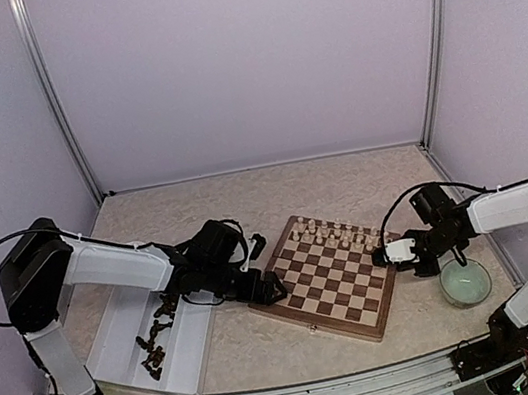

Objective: Set up the chess pieces on the board
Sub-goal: Adjust the chessboard at the center of the board.

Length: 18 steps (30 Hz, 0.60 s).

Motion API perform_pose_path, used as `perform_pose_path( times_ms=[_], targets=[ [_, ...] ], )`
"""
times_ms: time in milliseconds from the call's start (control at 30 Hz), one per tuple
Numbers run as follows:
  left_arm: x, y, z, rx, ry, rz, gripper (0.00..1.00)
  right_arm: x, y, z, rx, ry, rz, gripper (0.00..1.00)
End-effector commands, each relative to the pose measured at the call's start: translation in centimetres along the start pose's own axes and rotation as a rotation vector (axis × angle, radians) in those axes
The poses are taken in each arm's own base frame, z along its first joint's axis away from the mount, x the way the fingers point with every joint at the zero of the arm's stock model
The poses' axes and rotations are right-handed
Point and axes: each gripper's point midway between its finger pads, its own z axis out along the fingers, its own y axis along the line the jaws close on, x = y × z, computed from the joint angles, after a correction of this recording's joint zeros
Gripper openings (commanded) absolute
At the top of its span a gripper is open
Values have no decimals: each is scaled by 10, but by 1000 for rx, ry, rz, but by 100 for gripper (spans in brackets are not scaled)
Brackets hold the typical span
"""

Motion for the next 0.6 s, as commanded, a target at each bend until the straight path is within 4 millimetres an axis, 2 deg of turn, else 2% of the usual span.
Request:
perform_pose_path(
  times_ms=[0, 367, 567],
  targets=[
    [32, -17, -12, -43, 70, 51, 94, -8, -23, 6, 43, -49, 4, 0],
    [66, -52, -30, -52, 116, 97, 94, -26, -41, 14, 32, -123, 50, 0],
    [70, -54, -47, -97, 106, 94, 93, -39, -52, 13, 22, -172, 79, 0]
  ],
)
